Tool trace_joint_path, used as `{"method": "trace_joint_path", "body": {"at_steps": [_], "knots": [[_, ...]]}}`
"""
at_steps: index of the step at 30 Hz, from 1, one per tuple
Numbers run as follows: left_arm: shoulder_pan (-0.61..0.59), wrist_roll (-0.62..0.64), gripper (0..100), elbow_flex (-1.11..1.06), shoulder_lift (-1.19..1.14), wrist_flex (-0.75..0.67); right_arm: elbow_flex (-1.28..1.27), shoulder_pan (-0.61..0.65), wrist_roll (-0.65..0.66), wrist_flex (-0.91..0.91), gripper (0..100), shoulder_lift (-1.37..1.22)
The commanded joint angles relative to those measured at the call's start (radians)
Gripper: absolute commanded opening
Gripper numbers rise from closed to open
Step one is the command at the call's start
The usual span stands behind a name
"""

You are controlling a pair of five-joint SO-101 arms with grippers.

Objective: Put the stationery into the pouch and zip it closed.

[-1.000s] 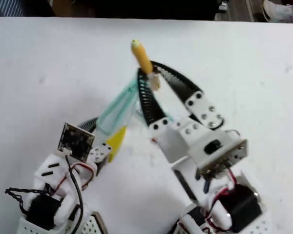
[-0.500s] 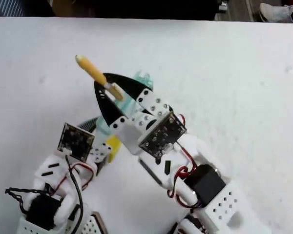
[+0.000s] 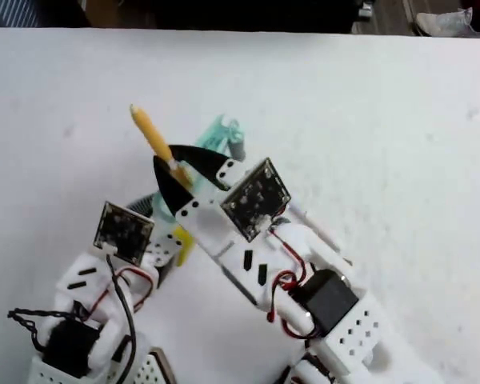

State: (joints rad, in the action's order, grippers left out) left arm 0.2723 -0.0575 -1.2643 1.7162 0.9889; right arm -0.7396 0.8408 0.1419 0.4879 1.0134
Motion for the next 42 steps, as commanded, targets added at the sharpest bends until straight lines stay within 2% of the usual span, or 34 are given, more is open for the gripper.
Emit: {"method": "trace_joint_path", "body": {"at_steps": [1,3,9,14,18,29,34,42], "knots": [[-0.008,0.011,23,0.018,-0.005,-0.026,0.069,0.005,-0.015,0.033,1.9,-0.002],[-0.008,0.009,23,0.018,-0.005,-0.026,0.081,0.005,-0.015,0.062,3.5,-0.004],[-0.008,0.009,23,0.018,-0.005,-0.025,0.094,0.010,-0.017,0.137,22.6,-0.001],[-0.008,0.006,23,0.018,-0.005,-0.025,0.166,0.004,-0.012,0.165,18.9,-0.001],[-0.008,0.006,23,0.018,-0.005,-0.023,0.262,-0.073,-0.015,0.202,17.4,-0.001],[-0.085,0.012,23,0.021,-0.005,-0.028,0.328,-0.547,-0.008,0.364,17.3,-0.013],[-0.085,0.012,23,0.021,-0.005,-0.028,0.180,-0.648,-0.002,0.386,17.3,-0.018],[-0.085,0.014,23,0.020,-0.005,-0.018,-0.020,-0.673,0.244,0.386,17.3,-0.300]]}}
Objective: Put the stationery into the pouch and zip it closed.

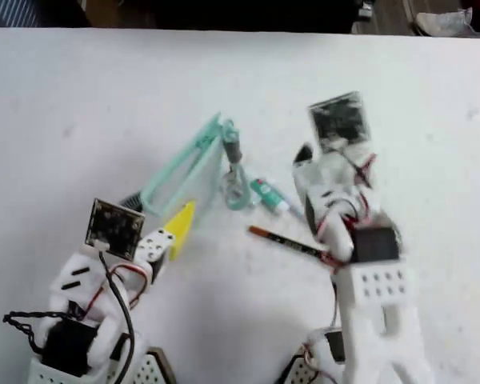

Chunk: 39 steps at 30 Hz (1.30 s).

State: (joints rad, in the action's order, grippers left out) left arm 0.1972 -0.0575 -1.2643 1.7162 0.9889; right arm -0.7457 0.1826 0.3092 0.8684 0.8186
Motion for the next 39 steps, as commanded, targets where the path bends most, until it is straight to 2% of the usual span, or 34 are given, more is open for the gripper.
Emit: {"method": "trace_joint_path", "body": {"at_steps": [1,9,18,22,28,35,39], "knots": [[-0.010,0.014,23,0.020,-0.005,-0.018,-0.020,-0.015,0.089,0.005,17.3,-0.159],[-0.010,0.014,23,-0.008,-0.005,-0.040,-0.015,-0.013,0.095,-0.160,17.3,-0.521],[-0.010,0.014,23,-0.008,-0.005,-0.040,0.000,-0.008,0.164,-0.171,17.3,-0.651],[-0.010,0.014,23,-0.008,-0.005,-0.040,0.008,-0.013,0.164,-0.234,17.3,-0.737],[-0.010,0.014,23,-0.008,-0.005,-0.040,0.101,-0.027,0.157,-0.170,17.1,-0.822],[-0.008,0.014,23,-0.008,-0.005,-0.040,0.138,-0.024,0.157,-0.157,4.1,-0.854],[-0.005,0.014,23,-0.008,-0.005,-0.040,0.138,-0.028,0.157,-0.157,3.6,-0.854]]}}
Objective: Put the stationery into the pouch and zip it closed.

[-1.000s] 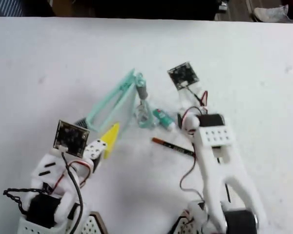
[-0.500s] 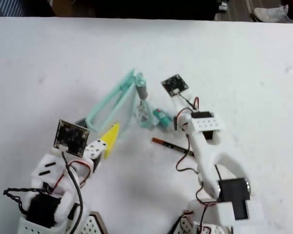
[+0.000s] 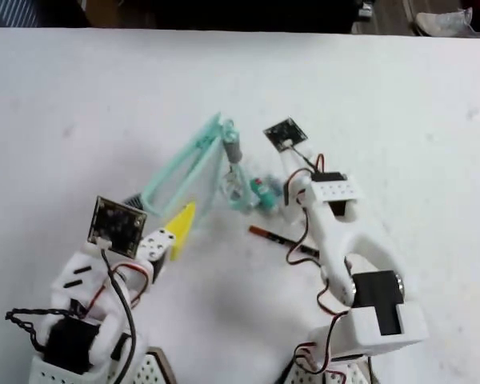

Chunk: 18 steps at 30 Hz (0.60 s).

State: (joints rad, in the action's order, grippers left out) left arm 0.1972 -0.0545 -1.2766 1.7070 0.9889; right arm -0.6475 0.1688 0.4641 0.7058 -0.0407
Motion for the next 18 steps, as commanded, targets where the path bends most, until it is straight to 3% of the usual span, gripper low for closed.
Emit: {"method": "trace_joint_path", "body": {"at_steps": [1,18], "knots": [[-0.005,0.011,23,0.005,0.004,-0.040,0.040,-0.015,0.002,0.005,3.5,0.005],[-0.001,0.011,23,-0.005,0.004,-0.041,0.035,-0.018,0.008,0.033,3.4,0.012]]}}
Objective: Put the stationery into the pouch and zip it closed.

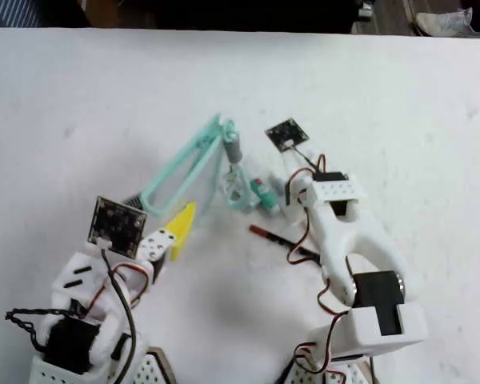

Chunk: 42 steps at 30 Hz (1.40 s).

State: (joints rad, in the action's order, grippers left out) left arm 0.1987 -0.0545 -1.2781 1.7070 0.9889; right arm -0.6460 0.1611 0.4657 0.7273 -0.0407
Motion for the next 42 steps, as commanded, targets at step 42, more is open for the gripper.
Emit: {"method": "trace_joint_path", "body": {"at_steps": [42], "knots": [[-0.005,0.002,23,-0.005,0.004,-0.041,-0.431,-0.038,-0.169,-0.010,3.4,1.044]]}}
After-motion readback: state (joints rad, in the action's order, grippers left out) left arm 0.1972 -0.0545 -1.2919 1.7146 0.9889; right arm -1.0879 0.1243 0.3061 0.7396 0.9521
